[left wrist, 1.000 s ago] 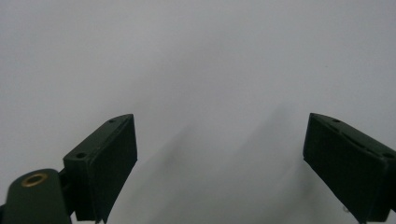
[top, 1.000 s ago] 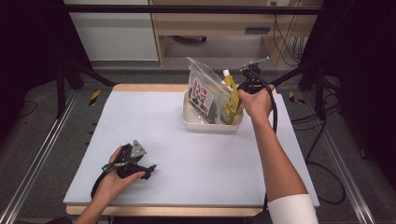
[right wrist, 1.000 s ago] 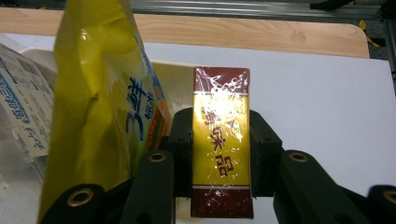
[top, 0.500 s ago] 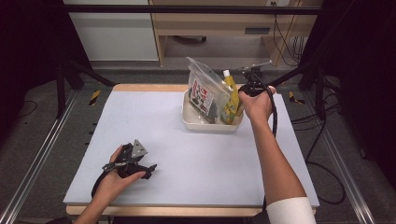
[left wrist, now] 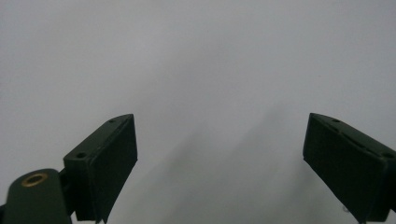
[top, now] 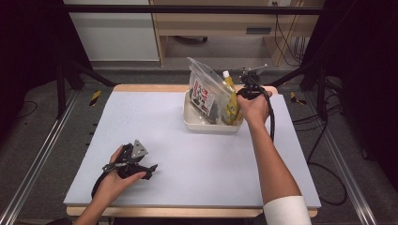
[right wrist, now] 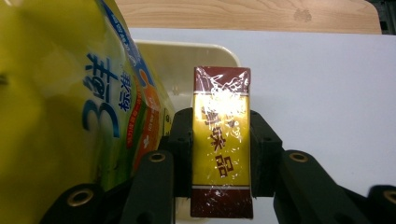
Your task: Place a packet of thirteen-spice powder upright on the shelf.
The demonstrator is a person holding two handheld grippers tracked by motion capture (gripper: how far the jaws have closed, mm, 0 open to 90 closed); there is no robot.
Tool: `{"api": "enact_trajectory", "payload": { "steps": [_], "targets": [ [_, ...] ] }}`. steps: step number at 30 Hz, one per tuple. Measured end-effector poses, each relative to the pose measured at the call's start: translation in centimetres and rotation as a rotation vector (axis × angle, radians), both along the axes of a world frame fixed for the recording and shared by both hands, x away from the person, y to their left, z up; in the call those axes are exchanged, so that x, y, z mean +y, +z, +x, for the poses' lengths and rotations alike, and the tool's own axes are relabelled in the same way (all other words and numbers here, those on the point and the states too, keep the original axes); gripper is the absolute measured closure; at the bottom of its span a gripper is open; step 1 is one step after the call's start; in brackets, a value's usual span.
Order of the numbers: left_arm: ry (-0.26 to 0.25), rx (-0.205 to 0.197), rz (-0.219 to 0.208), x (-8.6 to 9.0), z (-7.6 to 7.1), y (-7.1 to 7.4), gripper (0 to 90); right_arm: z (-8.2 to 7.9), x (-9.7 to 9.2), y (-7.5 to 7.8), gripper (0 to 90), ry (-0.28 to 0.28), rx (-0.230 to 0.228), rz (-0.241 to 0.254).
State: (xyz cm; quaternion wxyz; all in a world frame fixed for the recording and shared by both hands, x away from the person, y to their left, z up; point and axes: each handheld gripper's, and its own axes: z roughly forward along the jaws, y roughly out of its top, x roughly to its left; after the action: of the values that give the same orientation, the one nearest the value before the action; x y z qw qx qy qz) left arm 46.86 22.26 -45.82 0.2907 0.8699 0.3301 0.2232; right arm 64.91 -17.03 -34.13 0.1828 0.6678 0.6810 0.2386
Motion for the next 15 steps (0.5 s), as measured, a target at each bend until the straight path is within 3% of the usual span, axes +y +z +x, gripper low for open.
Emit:
{"api": "enact_trajectory", "payload": {
  "steps": [7, 15],
  "targets": [
    [-0.005, -0.004, 0.005, 0.1, 0.0, 0.1, 9.7, -0.3, -0.3, -0.3, 63.5, 0.011, -0.034, 0.026],
    [-0.006, -0.003, 0.016, 0.2, 0.0, 0.2, 9.7, -1.1, -0.7, 0.5, 61.8, 0.032, -0.085, 0.040]
  ]
}}
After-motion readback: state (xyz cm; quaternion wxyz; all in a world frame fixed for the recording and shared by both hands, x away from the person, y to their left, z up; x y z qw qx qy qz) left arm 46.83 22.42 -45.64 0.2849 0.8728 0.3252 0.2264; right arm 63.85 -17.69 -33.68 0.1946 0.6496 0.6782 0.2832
